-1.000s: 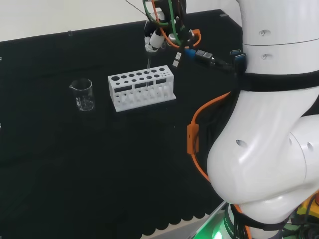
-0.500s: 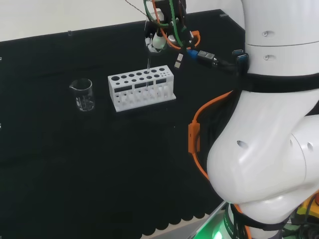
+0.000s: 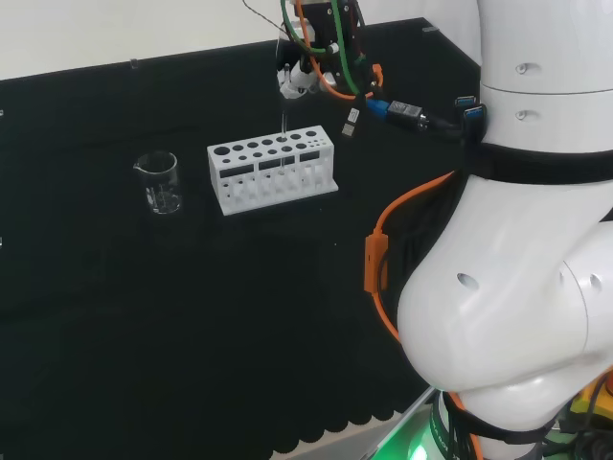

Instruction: Take the glass rod from the white test tube rack.

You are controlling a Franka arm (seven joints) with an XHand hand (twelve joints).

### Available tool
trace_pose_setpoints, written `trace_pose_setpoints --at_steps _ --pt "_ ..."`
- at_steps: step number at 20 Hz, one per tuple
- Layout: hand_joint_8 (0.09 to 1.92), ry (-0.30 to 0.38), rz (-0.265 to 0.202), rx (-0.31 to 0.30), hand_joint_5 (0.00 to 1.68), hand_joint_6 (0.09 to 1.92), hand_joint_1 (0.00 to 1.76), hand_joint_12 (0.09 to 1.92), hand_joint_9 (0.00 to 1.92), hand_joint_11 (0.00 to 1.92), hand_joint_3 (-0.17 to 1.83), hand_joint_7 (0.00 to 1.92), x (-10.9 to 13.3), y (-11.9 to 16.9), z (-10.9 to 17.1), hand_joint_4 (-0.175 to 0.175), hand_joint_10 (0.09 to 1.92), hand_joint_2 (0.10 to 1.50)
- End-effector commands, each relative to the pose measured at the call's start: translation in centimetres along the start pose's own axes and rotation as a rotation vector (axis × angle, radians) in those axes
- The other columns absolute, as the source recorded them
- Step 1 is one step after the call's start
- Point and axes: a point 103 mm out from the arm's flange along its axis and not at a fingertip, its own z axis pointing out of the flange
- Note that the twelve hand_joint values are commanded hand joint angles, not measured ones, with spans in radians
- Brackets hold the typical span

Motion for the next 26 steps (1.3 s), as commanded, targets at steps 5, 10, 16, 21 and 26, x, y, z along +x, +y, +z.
trace_pose_setpoints --at_steps 5,10,16,21,26 --pt "0.73 -0.121 0.016 -0.062 1.13 0.75 1.29 0.53 1.68 1.58 -0.02 1.2 1.0 -0.4 -1.1 -0.175 0.35 1.04" --pt "0.71 -0.151 0.027 -0.028 1.16 0.71 1.3 0.52 1.74 1.61 -0.05 1.22 0.9 -1.0 -1.5 -0.175 0.36 1.04" --pt "0.68 -0.154 0.019 -0.043 1.18 0.69 1.3 0.52 1.76 1.62 -0.17 1.23 0.9 -1.8 -2.3 -0.175 0.35 1.09" --pt "0.68 -0.136 0.025 -0.074 1.18 0.69 1.3 0.52 1.76 1.62 -0.17 1.24 0.7 -2.4 -3.4 -0.175 0.35 1.1" --pt "0.68 -0.138 0.024 -0.086 1.18 0.69 1.3 0.53 1.76 1.63 -0.17 1.24 0.8 -2.7 -4.1 -0.175 0.35 1.09"
